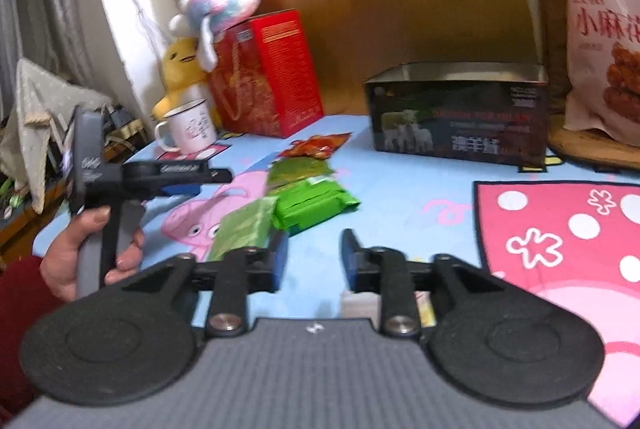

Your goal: Organize snacks

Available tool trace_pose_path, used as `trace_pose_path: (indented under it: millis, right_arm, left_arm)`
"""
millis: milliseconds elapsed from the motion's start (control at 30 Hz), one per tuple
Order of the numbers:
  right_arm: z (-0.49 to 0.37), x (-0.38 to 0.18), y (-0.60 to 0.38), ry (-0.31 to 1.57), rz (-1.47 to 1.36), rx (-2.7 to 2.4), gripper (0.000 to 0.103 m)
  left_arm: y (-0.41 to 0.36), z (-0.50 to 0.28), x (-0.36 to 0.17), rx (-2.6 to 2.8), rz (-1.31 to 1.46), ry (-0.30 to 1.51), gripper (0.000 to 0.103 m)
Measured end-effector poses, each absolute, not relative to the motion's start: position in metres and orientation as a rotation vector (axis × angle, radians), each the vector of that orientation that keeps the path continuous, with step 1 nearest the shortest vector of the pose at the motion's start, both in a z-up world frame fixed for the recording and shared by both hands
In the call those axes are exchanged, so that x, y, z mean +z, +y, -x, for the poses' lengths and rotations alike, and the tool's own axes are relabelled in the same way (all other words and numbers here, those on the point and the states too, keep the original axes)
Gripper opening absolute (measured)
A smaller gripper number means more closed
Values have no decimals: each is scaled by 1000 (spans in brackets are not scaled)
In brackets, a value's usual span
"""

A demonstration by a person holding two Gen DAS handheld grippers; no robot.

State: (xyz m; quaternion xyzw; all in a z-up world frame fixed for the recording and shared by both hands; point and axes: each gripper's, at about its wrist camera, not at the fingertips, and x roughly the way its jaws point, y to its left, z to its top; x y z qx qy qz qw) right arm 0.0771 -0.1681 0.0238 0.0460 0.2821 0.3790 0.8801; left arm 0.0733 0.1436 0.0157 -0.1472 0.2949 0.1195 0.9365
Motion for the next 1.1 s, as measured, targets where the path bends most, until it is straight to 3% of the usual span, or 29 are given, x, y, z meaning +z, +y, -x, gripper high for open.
trace_pose_path:
  millis: [300,400,500,533,600,667,967,1033,1100]
  right_arm:
    - [-58,7,-141,670,-73,870,42]
    - [-57,5,-133,690,-75,879,53]
    - [-56,5,-127,689,-67,881,54]
    - [-57,6,-125,689,-66,877,58]
    - [-58,6,-119,689,-70,861,76]
    - [-60,7,-112,676,-51,851,84]
    - [-66,4,-77,612,138,827,88]
    - [-70,4,-72,619,150,820,86]
    - [-73,3,-69,624,153,821,77]
  left_arm:
    - [138,-76,14,263,254,618,67]
    - [136,-77,14,269,237,622,67]
    - [135,-77,14,274,227,626,67]
    - [135,-78,14,275,225,627,67]
    - [134,-79,14,281,218,631,67]
    - [133,-80,14,285,207,635,67]
    - [129,-83,13,305,164,648,67]
    - [129,-83,13,304,161,648,67]
    - [129,-83,13,310,162,649,67]
